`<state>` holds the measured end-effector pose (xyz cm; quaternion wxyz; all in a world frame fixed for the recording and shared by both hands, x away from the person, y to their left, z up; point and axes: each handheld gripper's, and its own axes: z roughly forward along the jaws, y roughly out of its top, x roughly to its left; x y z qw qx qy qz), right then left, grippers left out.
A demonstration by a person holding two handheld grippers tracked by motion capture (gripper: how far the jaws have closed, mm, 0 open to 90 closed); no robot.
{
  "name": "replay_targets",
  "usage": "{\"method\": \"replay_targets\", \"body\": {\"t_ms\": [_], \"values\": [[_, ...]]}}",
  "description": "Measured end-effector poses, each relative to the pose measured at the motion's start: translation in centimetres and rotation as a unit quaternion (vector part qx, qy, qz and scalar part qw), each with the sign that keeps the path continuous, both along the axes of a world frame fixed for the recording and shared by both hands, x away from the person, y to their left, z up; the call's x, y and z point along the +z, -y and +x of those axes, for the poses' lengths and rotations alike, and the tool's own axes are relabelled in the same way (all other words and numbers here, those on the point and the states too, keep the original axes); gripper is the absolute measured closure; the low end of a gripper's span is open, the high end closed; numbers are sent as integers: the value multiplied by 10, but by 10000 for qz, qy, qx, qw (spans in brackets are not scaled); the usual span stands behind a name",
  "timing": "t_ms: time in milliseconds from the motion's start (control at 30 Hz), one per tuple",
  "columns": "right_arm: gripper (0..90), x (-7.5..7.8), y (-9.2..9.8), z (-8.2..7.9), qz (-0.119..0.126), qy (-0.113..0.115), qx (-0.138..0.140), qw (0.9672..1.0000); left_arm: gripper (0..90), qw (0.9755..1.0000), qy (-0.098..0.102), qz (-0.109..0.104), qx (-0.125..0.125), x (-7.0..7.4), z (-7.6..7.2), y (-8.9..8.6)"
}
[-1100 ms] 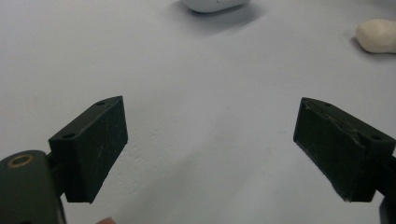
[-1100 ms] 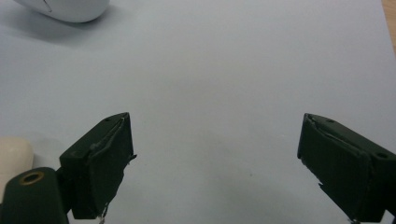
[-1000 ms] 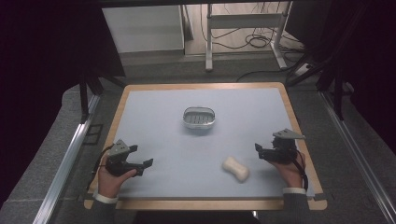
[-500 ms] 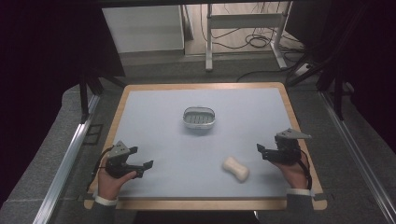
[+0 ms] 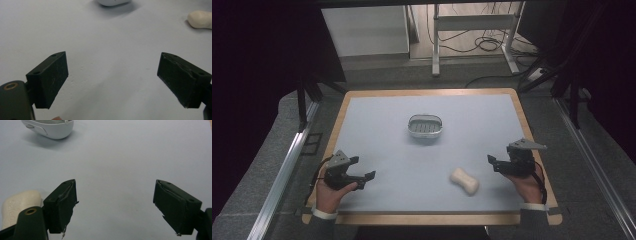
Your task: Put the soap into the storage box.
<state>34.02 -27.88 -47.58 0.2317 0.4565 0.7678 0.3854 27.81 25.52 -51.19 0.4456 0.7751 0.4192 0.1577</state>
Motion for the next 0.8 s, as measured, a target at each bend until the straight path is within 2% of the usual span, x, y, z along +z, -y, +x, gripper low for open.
{"method": "replay_targets", "body": {"t_ms": [233,367,467,500,533,600,667,800], "values": [[205,2,2,0,23,-66,145,9999,104,10000,-41,55,-18,-2,1,2],[216,6,0,-1,-18,-1,219,9998,104,10000,-37,42,-1,-1,1,1],[225,11,0,0,133,-21,336,9993,103,10000,-34,64,17,0,1,-2],[223,14,-3,0,-46,-40,355,9993,104,10000,-32,66,9,0,1,-2],[223,14,-3,0,-46,-40,355,9993,104,10000,-24,36,-4,0,1,-2],[232,21,-6,-1,-239,-103,410,9988,103,10000,-22,-3,-26,0,1,-2],[238,23,-6,-1,-259,-122,446,9986,103,10000,-20,11,-30,1,1,-3],[244,24,-8,0,-368,-306,570,9972,103,10000,-28,-27,-49,1,1,-2]]}}
